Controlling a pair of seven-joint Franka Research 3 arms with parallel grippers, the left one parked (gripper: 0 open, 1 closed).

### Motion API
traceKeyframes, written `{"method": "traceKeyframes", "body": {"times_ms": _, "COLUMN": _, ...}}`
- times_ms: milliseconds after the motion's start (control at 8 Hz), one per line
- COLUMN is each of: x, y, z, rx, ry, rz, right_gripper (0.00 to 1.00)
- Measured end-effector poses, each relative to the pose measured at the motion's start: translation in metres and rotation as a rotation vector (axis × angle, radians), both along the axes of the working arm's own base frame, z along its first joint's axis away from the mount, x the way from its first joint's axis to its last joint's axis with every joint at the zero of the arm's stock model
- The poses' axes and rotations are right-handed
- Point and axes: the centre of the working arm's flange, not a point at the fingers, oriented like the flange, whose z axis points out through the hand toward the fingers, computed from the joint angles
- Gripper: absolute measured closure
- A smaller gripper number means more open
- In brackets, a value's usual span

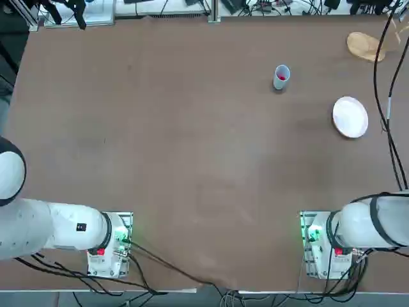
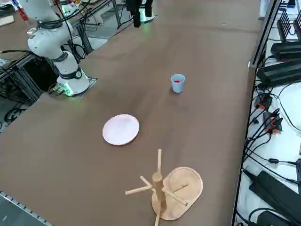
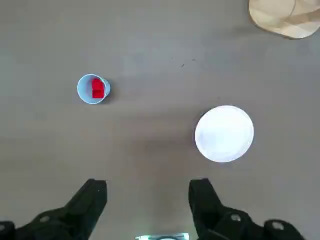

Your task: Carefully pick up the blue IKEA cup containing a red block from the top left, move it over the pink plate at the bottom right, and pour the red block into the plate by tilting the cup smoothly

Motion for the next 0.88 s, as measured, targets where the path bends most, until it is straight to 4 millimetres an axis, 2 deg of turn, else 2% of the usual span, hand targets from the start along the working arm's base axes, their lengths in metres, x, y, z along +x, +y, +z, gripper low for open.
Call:
{"method": "traceKeyframes", "body": {"times_ms": 625, "x": 0.000, "y": -0.001, "z": -0.001, "rx": 0.000, "ry": 0.000, "rz": -0.002, "right_gripper": 0.00}}
{"method": "traceKeyframes", "body": {"times_ms": 750, "x": 0.003, "y": 0.001, "z": -0.007, "rx": 0.002, "ry": 0.000, "rz": 0.001, "right_gripper": 0.00}}
{"method": "traceKeyframes", "body": {"times_ms": 875, "x": 0.010, "y": 0.006, "z": -0.021, "rx": 0.005, "ry": 0.003, "rz": 0.009, "right_gripper": 0.00}}
